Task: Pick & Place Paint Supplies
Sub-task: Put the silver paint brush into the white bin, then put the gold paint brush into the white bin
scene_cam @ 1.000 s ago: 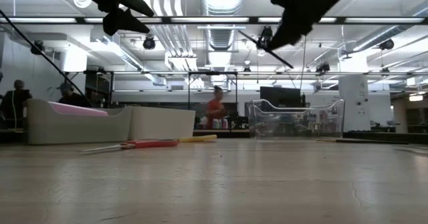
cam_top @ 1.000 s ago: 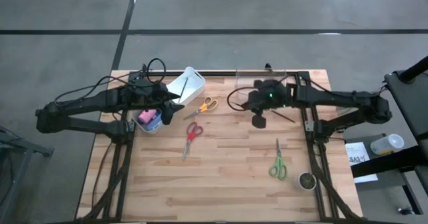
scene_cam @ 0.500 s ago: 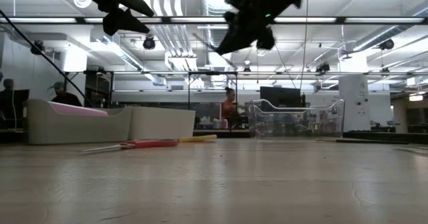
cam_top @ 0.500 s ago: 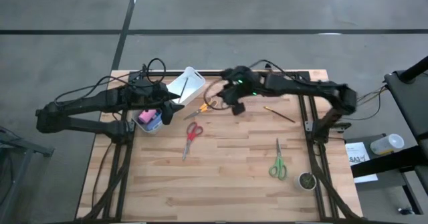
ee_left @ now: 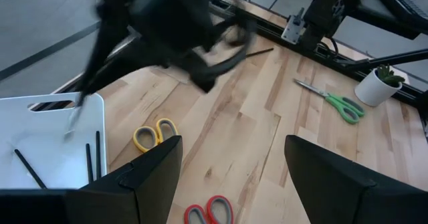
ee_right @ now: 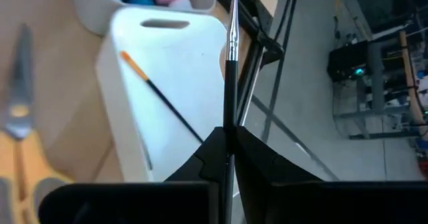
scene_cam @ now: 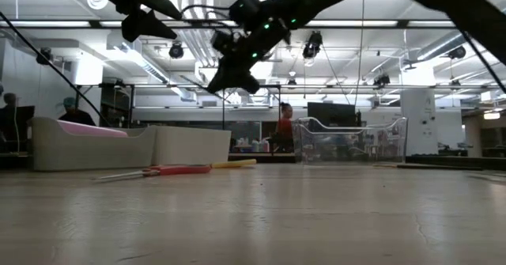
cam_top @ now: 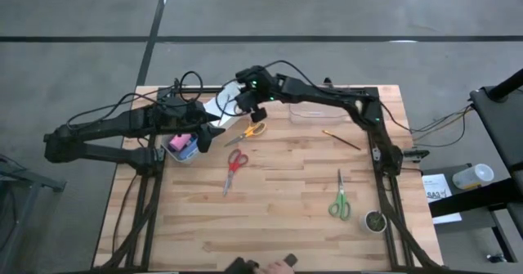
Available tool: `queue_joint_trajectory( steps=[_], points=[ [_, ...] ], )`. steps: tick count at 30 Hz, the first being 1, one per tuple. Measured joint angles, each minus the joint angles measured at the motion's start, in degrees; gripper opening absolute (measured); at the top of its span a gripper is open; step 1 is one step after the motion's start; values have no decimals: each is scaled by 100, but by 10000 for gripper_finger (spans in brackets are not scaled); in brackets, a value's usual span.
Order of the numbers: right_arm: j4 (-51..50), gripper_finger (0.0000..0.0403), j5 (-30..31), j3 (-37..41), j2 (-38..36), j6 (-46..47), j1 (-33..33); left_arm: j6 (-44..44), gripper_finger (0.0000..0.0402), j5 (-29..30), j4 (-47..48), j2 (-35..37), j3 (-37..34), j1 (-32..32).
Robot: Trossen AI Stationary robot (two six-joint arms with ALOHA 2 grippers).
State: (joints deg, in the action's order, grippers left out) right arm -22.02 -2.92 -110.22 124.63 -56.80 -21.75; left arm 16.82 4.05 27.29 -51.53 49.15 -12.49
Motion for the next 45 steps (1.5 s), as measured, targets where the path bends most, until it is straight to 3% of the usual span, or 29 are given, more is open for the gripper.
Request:
queue_joint_trajectory(
  steps=[12,24,34,45],
  points=[
    [-1392,17,-68,-2465,1784,-61,-38,-1,271,0,1,2,0,0],
    [-1353,22,-372,-2345,1903,-94,-134,-4,271,31,2,2,0,0],
    [-1318,127,-376,-2310,1903,-44,-141,-1,271,87,15,2,1,0],
    [-1313,137,-362,-2305,1880,446,-133,-1,271,87,9,2,2,-2]
  ],
)
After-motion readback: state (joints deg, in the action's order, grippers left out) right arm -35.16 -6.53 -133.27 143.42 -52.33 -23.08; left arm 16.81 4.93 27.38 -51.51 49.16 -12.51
